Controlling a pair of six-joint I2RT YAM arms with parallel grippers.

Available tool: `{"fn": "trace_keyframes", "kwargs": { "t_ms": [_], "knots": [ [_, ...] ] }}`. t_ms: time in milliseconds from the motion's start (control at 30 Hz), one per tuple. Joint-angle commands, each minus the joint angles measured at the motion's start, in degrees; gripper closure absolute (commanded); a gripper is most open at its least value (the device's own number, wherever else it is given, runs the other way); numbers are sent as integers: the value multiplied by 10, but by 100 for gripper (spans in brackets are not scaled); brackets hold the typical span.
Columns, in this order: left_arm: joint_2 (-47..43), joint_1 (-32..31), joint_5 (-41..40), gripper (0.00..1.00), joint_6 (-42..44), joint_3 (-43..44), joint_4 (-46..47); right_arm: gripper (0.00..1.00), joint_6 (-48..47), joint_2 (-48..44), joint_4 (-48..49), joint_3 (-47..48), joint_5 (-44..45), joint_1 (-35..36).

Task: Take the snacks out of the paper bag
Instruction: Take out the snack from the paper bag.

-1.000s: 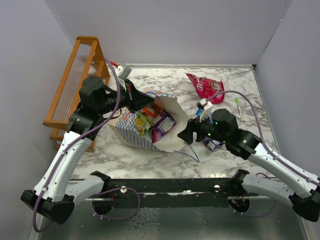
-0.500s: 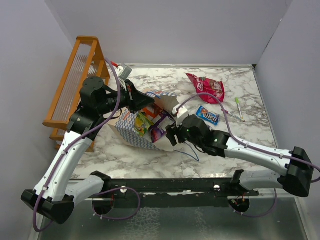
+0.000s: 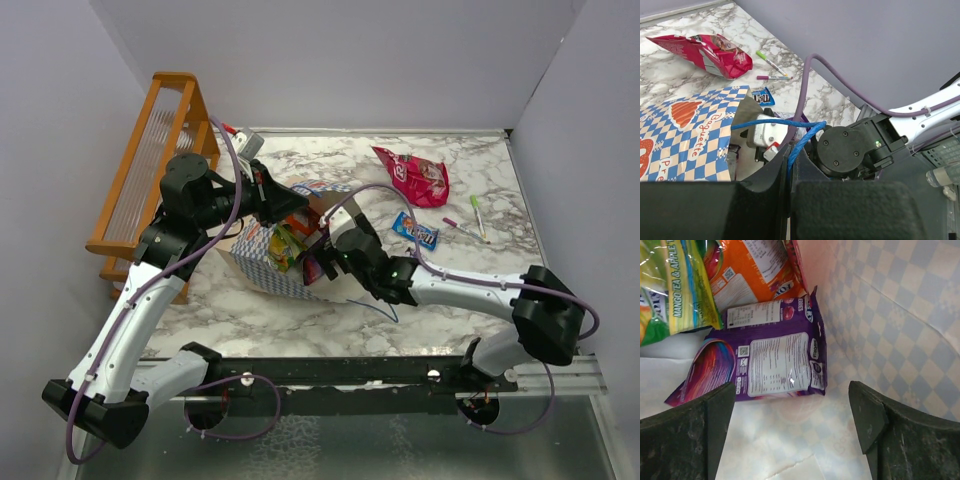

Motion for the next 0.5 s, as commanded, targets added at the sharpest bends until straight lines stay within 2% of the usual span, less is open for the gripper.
{"fn": "trace_keyframes", "kwargs": {
  "t_ms": [0,233,400,467],
  "knots": [
    [-16,-4,0,100,8,14,-1,0,-17,37,77,19,53,-2],
    [-17,-4,0,100,10,18,-7,0,24,93,82,30,47,-23],
    [-15,-4,0,100,7,17,-3,7,56,136,86,37,30,-31],
    [-14,-4,0,100,7,17,-3,15,68,151,82,43,15,-32]
  ]
}}
